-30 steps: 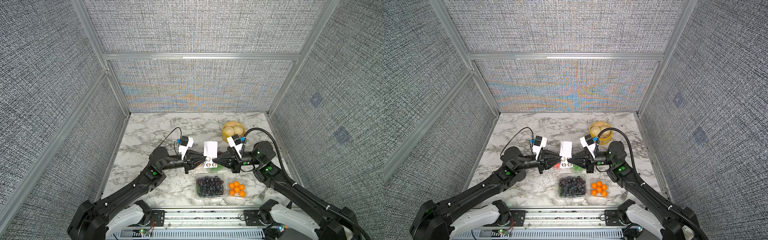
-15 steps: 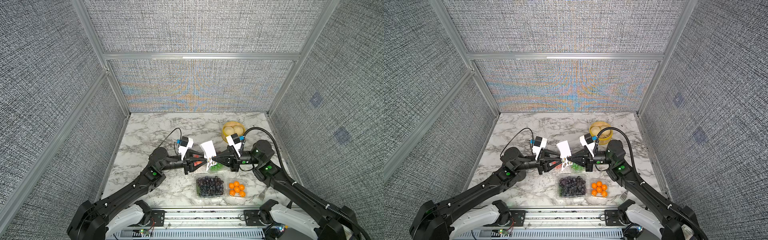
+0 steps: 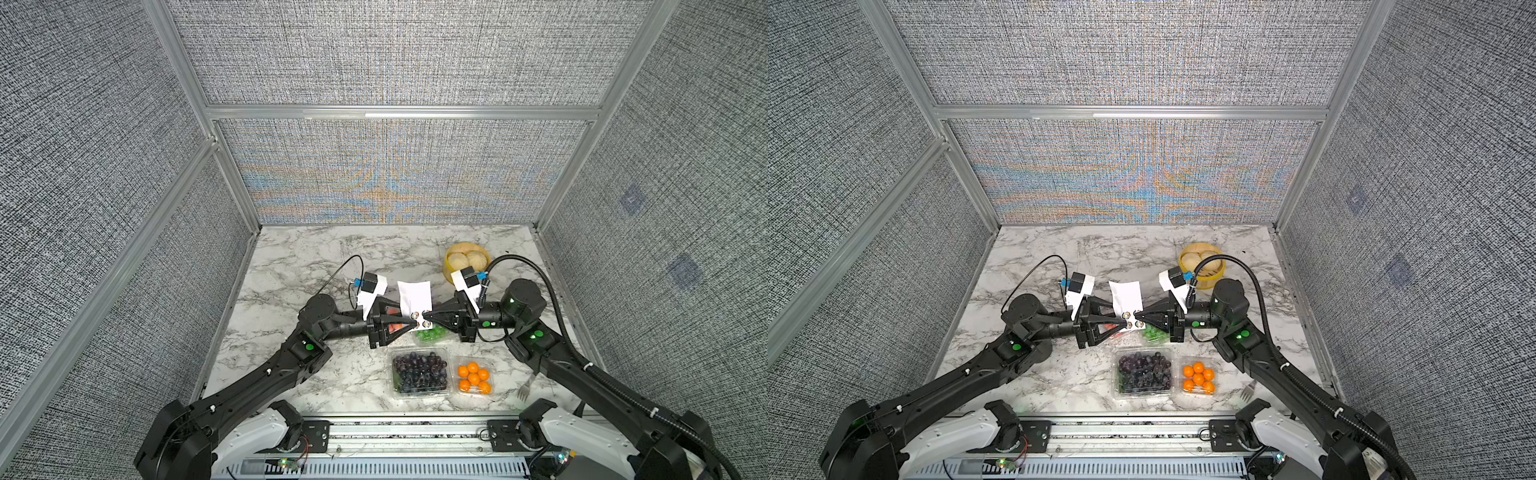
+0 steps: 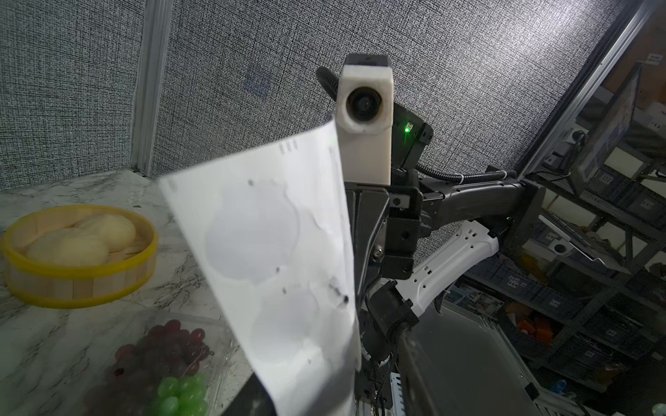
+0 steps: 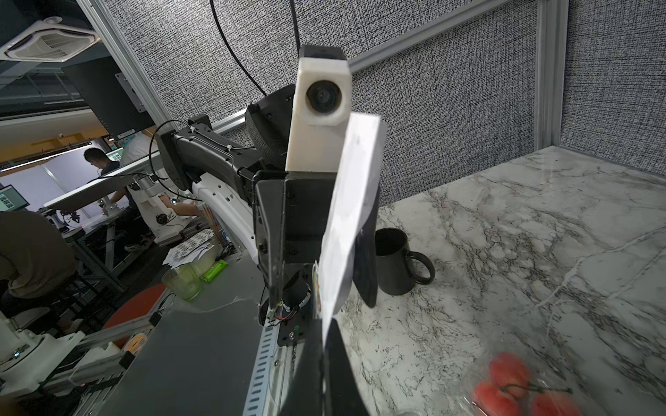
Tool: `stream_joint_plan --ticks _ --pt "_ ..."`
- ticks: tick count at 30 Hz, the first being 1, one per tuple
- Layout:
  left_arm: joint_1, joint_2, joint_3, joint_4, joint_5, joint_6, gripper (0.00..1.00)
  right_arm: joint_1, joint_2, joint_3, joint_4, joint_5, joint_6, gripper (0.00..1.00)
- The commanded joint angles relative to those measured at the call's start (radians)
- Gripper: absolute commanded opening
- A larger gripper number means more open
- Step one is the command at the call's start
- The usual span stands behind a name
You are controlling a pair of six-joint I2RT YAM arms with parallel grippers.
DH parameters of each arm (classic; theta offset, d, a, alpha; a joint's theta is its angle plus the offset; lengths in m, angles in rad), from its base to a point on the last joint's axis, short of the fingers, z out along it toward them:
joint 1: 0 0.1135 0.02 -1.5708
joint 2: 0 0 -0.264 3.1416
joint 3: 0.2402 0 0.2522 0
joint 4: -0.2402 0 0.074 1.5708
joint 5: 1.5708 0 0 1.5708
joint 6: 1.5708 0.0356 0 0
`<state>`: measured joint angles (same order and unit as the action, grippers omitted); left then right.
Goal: Label fruit boxes
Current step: Adjust the label sticker.
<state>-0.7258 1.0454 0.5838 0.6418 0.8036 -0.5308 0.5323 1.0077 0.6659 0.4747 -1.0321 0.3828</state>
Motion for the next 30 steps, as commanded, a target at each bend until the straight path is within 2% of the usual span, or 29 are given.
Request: stream_joint_plan --ticks 1,3,6,9,12,19,27,30 --pt "0.0 0.007 0.006 0.047 0.008 0.003 0.49 0.001 -0.002 0.009 0.0 -0.005 -0.012 0.0" --pt "-0.001 -0.016 0.001 0.028 0.005 0.014 0.5 0.001 -0.006 0.009 -0.013 0.003 -0.022 0.0" --pt "0.0 -0.072 -0.02 -0.025 -0.047 0.047 0.68 -0.001 -0.005 0.009 -0.014 0.003 -0.024 0.0" --pt "0.001 -0.091 -0.021 -0.06 -0.064 0.069 0.73 0.0 0.002 0.011 0.007 -0.013 -0.011 0.0" --pt "0.002 -0.075 -0.015 -0.058 -0.062 0.066 0.72 0.0 0.006 0.009 0.027 -0.029 -0.001 0.0" --pt "0.047 -0.103 -0.049 0.002 -0.048 0.029 0.58 0.0 -0.018 -0.002 0.027 -0.029 -0.001 0.0" --pt "0.049 -0.062 -0.032 0.044 -0.009 -0.003 0.54 0.001 -0.015 0.004 0.031 -0.041 0.005 0.0" --pt "0.048 -0.063 -0.014 -0.005 -0.015 0.022 0.53 0.003 -0.014 0.01 0.033 -0.047 0.01 0.0"
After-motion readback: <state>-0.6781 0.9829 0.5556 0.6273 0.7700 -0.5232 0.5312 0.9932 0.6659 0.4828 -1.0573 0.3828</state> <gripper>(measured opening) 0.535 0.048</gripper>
